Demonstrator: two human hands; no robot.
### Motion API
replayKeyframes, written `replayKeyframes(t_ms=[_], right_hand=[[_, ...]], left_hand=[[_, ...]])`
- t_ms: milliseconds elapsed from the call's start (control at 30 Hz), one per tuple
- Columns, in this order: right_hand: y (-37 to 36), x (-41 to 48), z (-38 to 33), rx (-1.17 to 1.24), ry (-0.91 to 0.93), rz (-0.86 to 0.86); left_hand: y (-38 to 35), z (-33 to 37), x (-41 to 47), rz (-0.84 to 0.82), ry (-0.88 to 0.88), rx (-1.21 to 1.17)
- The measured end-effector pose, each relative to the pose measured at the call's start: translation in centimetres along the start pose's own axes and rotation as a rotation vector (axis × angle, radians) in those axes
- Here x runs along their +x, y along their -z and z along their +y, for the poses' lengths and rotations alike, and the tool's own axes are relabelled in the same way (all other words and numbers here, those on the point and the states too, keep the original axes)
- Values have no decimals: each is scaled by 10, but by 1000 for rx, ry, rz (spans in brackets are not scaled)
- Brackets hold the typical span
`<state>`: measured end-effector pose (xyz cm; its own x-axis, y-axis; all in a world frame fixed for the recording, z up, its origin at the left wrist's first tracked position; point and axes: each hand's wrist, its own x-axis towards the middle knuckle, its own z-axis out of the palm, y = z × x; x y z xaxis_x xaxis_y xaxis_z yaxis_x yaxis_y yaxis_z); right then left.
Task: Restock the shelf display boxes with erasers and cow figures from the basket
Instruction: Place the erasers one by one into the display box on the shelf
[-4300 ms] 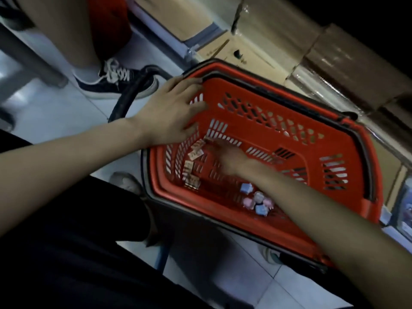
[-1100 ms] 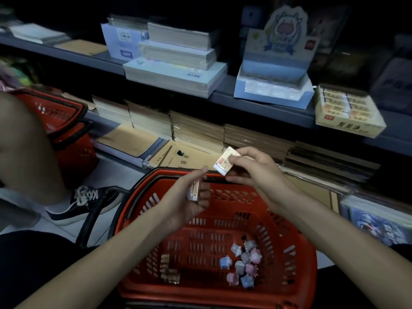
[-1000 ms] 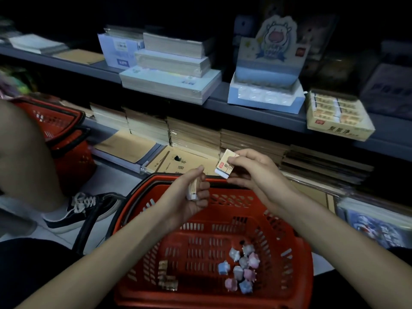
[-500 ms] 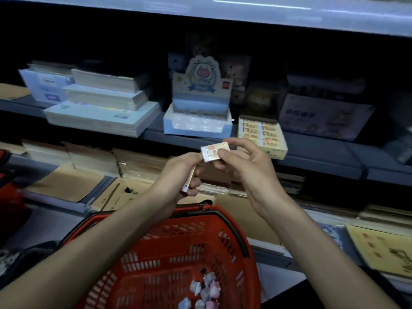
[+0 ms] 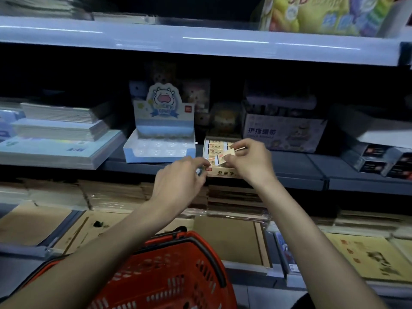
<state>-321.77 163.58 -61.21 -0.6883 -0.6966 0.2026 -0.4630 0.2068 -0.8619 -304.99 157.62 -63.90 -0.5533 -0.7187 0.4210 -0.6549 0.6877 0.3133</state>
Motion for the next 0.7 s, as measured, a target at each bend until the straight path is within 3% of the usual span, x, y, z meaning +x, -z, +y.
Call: replayKeyframes(t_ms=[200,533,600,700], right_hand=[[-7,19,-5,-337,20,-109],[-20,15,0,-445,158,-20],[-19,13,0,-439,191,-16],[-11,3,-7,-374,305,60]], left_hand=[[0,-2,11,6,-36,-7],[7,-6,16,-51,-92,13],[13,-3,15,-53,-27,-191],[26,6,11,-149,434,-1091]])
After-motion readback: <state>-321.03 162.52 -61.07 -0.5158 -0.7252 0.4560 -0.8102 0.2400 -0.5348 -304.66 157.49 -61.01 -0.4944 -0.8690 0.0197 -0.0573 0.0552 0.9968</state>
